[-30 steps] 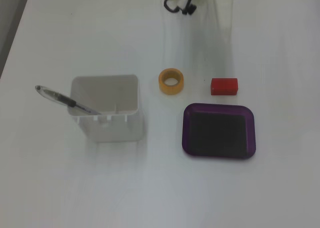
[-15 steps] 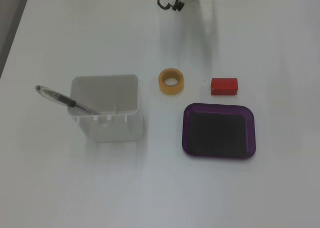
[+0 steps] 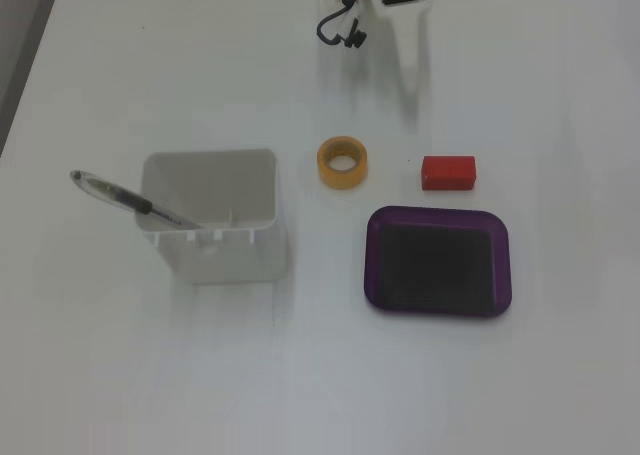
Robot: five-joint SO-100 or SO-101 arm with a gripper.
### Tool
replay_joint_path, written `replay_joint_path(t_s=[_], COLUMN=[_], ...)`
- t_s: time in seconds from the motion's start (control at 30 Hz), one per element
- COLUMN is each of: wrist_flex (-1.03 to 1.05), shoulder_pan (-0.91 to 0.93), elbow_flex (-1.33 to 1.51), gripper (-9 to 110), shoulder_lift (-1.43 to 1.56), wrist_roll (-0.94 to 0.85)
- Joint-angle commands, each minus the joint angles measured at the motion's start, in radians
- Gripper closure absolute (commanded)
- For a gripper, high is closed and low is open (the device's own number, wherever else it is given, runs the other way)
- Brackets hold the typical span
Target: Remove the cube from the box.
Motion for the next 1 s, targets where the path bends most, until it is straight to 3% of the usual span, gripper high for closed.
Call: replay_joint_path(t_s=[0.0,0.2,0.37,0.97], wrist_flex=[0.011,0.011,0.011,-0.002], shoulder_pan=[0.006,0.006,0.006,0.002], elbow_flex=[0.015,0.061,0.061,0.061], gripper=[85,87,103,100], shoulder_lift=[0.106,0.104,0.104,0.104], wrist_roll=[-0.006,-0.006,-0.006,0.0])
